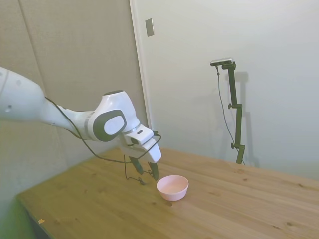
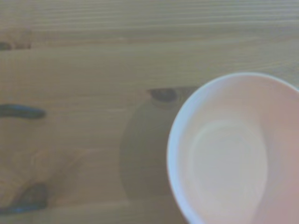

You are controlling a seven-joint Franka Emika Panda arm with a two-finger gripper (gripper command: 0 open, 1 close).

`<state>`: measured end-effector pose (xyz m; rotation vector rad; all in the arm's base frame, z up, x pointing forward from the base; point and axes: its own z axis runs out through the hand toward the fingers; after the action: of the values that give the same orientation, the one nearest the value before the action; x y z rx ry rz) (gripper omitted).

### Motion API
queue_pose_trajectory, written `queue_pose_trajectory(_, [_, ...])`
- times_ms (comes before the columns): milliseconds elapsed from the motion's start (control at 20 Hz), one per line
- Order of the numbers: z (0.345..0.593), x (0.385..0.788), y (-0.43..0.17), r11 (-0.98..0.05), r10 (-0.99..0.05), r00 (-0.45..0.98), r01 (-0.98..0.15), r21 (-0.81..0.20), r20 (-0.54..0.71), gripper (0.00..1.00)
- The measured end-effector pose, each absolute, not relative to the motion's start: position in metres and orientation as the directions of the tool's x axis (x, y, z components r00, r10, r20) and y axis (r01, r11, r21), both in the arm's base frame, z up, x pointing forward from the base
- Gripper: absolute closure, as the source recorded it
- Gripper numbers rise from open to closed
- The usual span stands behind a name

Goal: Load the bowl

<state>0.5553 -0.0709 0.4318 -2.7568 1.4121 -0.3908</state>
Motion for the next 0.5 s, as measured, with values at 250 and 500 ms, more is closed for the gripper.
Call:
queue_pose_trajectory(250, [0.401, 0.593, -0.068, -0.551, -0.828, 0.522, -0.825, -0.124, 0.207, 0.00])
queue_pose_trajectory(500, [0.370, 0.608, -0.061, -0.540, -0.835, 0.517, -0.836, -0.095, 0.191, 1.00])
